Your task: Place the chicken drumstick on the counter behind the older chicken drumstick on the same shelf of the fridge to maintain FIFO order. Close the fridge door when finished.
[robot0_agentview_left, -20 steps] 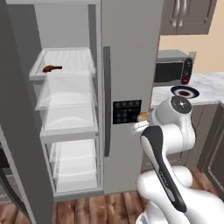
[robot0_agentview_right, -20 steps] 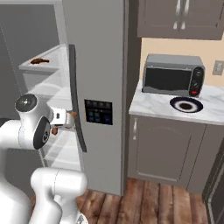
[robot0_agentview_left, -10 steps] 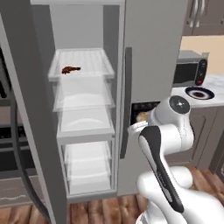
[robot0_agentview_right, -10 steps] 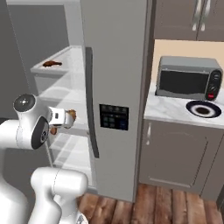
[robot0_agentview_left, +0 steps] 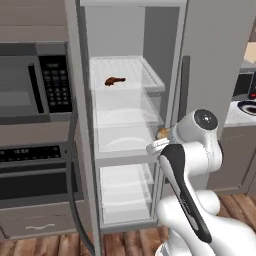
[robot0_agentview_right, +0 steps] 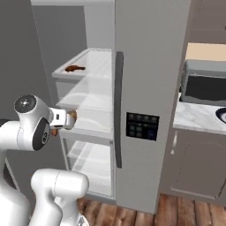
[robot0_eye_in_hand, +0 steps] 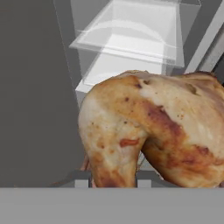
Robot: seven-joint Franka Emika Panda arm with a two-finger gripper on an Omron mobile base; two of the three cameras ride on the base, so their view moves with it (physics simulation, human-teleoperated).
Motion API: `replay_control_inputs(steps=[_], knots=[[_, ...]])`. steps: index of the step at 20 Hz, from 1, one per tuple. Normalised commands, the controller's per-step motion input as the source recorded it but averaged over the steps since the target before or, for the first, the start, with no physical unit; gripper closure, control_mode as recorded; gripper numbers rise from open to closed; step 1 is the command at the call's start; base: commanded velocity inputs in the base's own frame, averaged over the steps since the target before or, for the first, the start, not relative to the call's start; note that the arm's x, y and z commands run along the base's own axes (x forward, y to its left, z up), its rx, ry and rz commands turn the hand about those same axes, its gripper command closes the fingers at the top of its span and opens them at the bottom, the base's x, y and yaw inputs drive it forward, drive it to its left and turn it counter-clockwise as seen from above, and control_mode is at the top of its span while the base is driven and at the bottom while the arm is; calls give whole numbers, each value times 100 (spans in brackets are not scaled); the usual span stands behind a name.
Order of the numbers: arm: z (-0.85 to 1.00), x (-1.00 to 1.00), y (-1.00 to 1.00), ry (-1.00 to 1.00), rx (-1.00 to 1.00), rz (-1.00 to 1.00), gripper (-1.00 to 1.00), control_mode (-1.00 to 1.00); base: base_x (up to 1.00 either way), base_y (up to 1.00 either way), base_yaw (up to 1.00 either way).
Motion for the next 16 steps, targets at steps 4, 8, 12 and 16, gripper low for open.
replay_control_inputs(steps=[4, 8, 12, 16], knots=[[0, 0, 0, 0, 0, 0, 100, 100, 40, 24, 1], [0, 0, 0, 0, 0, 0, 100, 100, 13, -1, 0], [0, 0, 0, 0, 0, 0, 100, 100, 34, 0, 1], [0, 0, 0, 0, 0, 0, 100, 100, 56, -6, 4]])
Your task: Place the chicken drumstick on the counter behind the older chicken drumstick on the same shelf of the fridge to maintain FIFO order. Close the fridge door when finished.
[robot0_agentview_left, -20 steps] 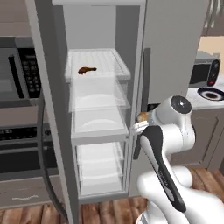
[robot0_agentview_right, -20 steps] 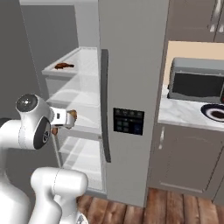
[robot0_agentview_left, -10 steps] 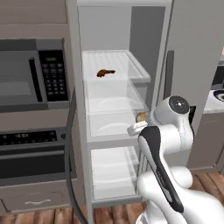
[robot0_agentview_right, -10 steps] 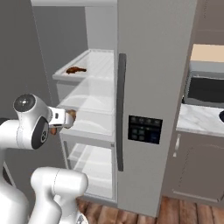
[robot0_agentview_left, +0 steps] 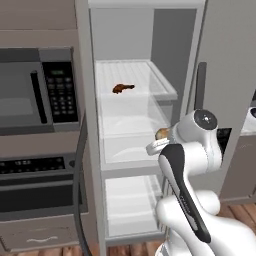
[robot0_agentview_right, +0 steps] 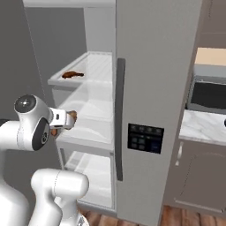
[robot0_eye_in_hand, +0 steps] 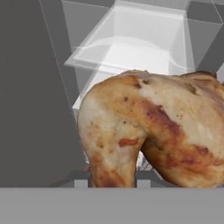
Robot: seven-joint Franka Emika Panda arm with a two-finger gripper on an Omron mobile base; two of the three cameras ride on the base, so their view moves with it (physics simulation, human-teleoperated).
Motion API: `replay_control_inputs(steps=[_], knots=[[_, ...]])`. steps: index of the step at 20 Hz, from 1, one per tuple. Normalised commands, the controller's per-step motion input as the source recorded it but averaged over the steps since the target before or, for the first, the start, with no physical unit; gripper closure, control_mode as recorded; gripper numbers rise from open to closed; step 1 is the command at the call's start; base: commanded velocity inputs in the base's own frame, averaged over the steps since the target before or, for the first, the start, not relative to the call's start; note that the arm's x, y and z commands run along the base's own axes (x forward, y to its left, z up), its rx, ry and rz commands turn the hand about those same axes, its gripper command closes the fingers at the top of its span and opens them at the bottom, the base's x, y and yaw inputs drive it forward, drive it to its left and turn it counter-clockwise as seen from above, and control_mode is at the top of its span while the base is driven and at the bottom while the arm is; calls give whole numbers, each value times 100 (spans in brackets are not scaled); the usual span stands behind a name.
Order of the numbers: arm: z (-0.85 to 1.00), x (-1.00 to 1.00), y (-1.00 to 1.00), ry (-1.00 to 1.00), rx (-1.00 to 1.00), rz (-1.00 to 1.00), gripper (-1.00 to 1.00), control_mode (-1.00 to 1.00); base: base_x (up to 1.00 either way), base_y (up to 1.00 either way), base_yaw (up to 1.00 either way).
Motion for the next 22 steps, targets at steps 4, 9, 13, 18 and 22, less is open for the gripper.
replay_control_inputs(steps=[4, 9, 13, 18, 22], knots=[[0, 0, 0, 0, 0, 0, 100, 100, 31, -13, 4], [0, 0, 0, 0, 0, 0, 100, 100, 41, 0, 6], [0, 0, 0, 0, 0, 0, 100, 100, 36, -1, 7], [0, 0, 0, 0, 0, 0, 100, 100, 31, 0, 6], [0, 0, 0, 0, 0, 0, 100, 100, 50, 0, 7]])
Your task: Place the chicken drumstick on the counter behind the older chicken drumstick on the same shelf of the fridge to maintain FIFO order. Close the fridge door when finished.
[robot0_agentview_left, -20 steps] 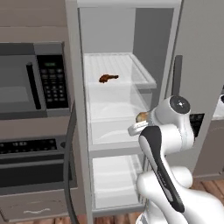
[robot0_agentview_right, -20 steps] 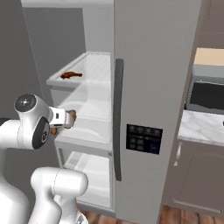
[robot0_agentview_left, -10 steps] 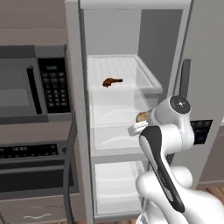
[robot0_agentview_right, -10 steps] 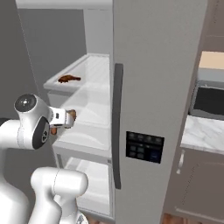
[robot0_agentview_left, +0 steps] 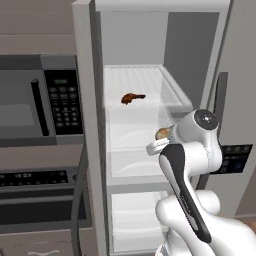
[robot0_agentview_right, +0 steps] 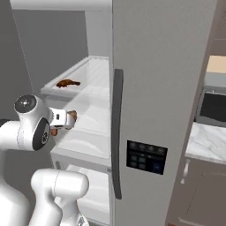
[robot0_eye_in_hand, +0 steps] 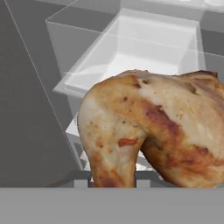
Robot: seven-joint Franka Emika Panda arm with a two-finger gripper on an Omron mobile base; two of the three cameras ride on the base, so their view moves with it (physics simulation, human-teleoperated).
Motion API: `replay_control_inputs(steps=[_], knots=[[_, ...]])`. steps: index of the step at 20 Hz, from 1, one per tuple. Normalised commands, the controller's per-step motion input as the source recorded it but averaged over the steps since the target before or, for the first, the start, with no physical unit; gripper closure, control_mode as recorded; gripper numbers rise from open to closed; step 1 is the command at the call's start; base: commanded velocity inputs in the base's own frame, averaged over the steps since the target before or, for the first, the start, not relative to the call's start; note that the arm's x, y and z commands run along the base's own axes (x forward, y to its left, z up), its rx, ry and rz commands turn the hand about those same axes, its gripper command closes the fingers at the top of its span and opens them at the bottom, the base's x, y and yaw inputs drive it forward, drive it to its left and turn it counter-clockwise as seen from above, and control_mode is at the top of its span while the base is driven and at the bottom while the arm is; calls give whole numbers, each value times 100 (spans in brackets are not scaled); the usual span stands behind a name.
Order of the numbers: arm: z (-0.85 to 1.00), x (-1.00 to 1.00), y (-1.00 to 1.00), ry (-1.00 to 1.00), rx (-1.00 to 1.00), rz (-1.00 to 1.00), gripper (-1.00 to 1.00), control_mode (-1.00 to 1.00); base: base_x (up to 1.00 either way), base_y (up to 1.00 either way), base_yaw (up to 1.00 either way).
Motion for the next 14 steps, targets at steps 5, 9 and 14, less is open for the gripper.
replay_control_inputs(steps=[5, 9, 14], knots=[[0, 0, 0, 0, 0, 0, 100, 100, 23, 0, 7], [29, -5, 0, -19, -1, 6, 100, -100, 0, 0, 1], [95, -3, -2, -33, -4, 7, 100, -100, 0, 0, 0]])
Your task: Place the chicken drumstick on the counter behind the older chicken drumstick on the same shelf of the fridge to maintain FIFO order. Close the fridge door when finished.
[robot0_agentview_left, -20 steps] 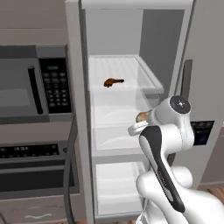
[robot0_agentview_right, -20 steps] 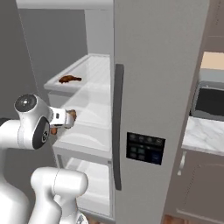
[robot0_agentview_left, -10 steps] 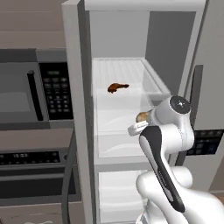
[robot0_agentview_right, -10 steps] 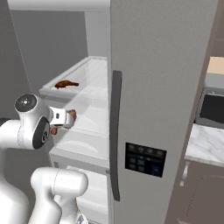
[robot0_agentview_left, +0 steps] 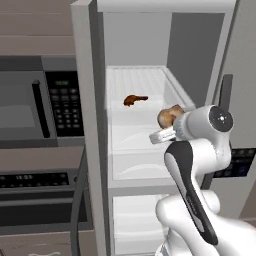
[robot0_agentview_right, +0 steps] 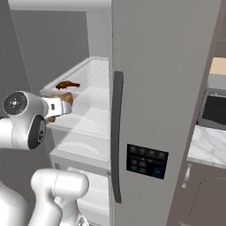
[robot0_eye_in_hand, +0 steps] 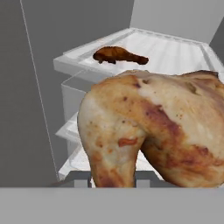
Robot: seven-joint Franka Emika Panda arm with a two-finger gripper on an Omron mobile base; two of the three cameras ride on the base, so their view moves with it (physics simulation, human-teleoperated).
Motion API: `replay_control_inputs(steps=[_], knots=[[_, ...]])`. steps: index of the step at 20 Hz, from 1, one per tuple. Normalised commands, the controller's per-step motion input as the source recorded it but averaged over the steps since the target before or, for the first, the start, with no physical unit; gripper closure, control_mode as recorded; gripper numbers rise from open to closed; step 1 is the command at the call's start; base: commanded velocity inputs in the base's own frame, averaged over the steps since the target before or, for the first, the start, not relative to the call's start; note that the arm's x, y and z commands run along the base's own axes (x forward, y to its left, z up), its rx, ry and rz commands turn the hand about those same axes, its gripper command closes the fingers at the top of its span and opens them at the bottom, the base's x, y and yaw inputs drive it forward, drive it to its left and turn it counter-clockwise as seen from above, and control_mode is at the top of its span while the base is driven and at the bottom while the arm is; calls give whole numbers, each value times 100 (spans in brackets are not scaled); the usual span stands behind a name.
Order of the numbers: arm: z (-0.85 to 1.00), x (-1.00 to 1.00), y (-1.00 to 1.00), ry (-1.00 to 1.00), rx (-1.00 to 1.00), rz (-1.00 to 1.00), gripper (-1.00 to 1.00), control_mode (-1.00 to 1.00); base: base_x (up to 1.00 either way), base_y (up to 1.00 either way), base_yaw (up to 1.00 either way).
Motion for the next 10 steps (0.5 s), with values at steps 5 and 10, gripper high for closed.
replay_control_inputs(steps=[5, 10], knots=[[91, 0, 0, -12, -2, 1, 100, -100, 0, 0, 0], [56, 25, 0, -3, 0, 0, 100, -100, 0, 0, 0]])
